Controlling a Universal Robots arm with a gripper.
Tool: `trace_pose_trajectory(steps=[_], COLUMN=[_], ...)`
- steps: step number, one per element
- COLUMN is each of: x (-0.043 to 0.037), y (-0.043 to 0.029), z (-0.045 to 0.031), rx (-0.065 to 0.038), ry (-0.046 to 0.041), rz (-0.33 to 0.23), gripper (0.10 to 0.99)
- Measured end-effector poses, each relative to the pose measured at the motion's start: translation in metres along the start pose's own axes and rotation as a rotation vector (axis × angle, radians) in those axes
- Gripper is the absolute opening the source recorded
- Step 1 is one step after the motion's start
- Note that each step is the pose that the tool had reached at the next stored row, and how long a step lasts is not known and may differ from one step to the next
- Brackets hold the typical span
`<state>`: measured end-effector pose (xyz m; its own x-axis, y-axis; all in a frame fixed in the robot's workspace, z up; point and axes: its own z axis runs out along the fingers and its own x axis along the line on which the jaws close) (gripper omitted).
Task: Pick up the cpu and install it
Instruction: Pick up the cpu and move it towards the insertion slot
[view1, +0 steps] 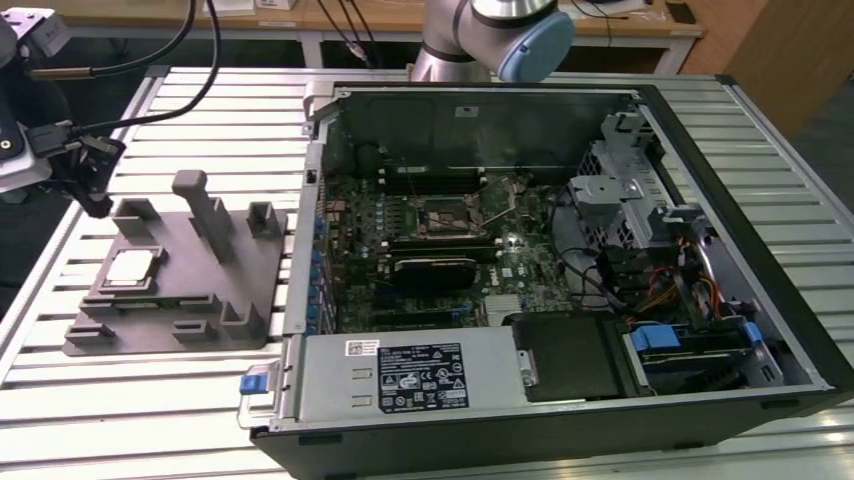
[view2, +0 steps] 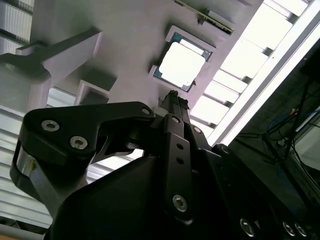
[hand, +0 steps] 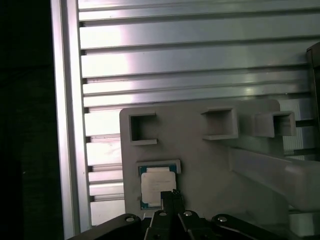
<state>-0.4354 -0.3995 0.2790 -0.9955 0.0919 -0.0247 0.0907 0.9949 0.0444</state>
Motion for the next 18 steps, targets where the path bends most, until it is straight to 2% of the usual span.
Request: trace_pose_trajectory(steps=[9, 18], x=[0.0002, 0.0004], y=[-0.0004, -0.0007], z=[0.0084, 0.0152], rx=[0.001, 0.008], ry=[-0.0005, -0.0020], rz=[0.000, 0.000], gripper=[0.106, 0.106])
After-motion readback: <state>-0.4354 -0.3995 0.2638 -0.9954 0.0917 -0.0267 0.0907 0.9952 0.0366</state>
